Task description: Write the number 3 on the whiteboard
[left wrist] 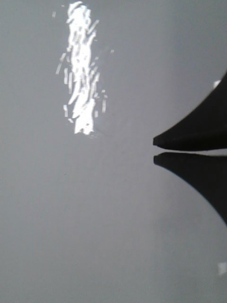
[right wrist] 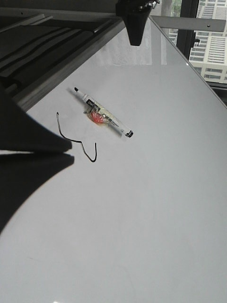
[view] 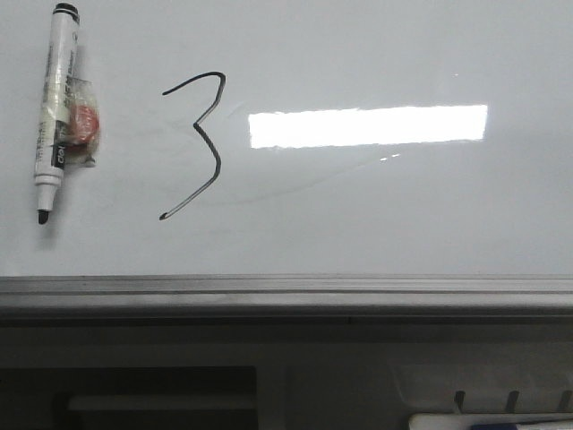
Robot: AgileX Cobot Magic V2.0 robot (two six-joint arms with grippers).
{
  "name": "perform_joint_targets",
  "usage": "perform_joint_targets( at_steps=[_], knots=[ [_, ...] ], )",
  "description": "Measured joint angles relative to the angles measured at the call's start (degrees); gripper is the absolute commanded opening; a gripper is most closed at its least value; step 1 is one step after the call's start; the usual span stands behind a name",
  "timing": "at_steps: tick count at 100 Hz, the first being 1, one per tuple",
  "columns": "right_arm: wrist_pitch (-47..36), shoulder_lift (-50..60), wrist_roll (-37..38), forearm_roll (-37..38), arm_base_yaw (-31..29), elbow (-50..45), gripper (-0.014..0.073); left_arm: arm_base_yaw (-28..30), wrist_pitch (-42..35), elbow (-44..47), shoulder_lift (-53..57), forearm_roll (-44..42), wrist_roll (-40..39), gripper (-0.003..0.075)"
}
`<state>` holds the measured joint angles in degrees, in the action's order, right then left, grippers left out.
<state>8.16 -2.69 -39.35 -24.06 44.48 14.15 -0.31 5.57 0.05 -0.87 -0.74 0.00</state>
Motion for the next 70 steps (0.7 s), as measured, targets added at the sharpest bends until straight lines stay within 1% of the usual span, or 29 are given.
perform_joint_targets(
  at_steps=[1,13,20,70],
  knots=[
    [0.00,0.00,0.00,0.00,0.00,0.00,-0.0062,0.00,0.00,0.00,0.10,0.00,0.00,-0.0021],
    [-0.03,0.00,0.00,0.00,0.00,0.00,-0.0062,0.00,10.93,0.00,1.10,0.00,-0.51,-0.0021],
    [-0.03,0.00,0.00,0.00,0.00,0.00,-0.0062,0.00,13.31,0.00,1.10,0.00,-0.51,-0.0021],
    [-0.13,0.00,-0.12,0.00,0.00,0.00,-0.0062,0.00,13.49,0.00,1.10,0.00,-0.74,-0.0021]
  ],
)
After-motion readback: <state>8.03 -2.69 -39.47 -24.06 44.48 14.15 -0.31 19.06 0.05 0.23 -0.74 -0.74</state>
